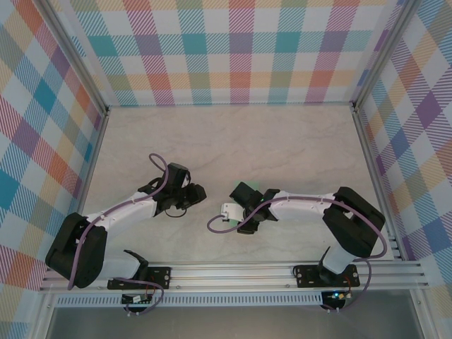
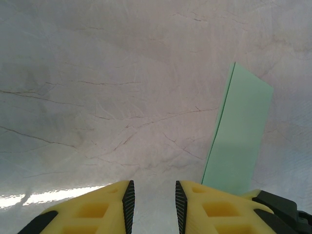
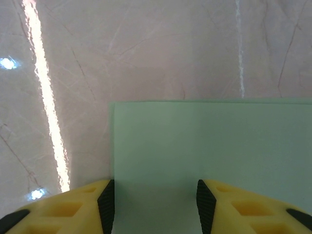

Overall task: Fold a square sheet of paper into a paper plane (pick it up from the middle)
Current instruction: Fold the triangle a second time at the center of the table.

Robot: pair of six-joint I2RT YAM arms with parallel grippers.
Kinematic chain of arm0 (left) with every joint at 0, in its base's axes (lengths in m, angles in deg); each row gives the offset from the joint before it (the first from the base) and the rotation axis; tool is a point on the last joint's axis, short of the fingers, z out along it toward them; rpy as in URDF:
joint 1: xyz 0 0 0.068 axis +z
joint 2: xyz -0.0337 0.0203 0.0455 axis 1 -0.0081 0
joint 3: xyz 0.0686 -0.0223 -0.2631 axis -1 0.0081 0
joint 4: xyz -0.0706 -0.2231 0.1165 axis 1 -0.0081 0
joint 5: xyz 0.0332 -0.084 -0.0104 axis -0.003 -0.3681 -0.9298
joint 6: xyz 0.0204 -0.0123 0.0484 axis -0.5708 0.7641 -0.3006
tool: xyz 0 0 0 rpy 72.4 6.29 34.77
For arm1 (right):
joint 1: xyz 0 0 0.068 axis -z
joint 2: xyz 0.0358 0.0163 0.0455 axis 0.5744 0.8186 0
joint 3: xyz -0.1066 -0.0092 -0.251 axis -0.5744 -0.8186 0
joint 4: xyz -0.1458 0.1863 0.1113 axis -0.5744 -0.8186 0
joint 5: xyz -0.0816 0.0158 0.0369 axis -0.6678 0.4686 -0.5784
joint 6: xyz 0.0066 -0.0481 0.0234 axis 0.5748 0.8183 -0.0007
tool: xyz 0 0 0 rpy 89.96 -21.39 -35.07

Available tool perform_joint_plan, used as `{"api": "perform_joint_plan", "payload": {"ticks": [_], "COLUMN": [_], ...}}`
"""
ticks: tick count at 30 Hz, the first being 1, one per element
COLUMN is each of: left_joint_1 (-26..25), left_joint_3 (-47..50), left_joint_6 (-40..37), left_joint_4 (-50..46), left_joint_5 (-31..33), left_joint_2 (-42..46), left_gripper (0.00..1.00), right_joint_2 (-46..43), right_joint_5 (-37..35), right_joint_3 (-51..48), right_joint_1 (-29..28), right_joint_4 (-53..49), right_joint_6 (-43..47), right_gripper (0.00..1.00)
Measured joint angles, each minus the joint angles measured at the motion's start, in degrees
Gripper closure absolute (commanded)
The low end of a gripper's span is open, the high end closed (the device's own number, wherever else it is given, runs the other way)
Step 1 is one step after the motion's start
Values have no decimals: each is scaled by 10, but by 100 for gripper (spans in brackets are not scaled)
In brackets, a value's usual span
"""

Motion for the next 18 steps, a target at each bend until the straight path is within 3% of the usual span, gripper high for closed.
{"api": "perform_joint_plan", "payload": {"ticks": [3,7,18], "left_joint_1": [0,0,0], "left_joint_3": [0,0,0], "left_joint_6": [0,0,0], "left_joint_4": [0,0,4], "left_joint_5": [0,-5,-10], "left_joint_2": [0,0,0], "left_gripper": [69,69,69], "right_joint_2": [-3,-22,-43], "right_joint_5": [-9,-24,-64], "right_joint_3": [-2,-10,-28], "right_joint_1": [-3,-8,-21], "right_joint_4": [5,16,50], "right_joint_6": [1,0,-5], "right_gripper": [62,65,63]}}
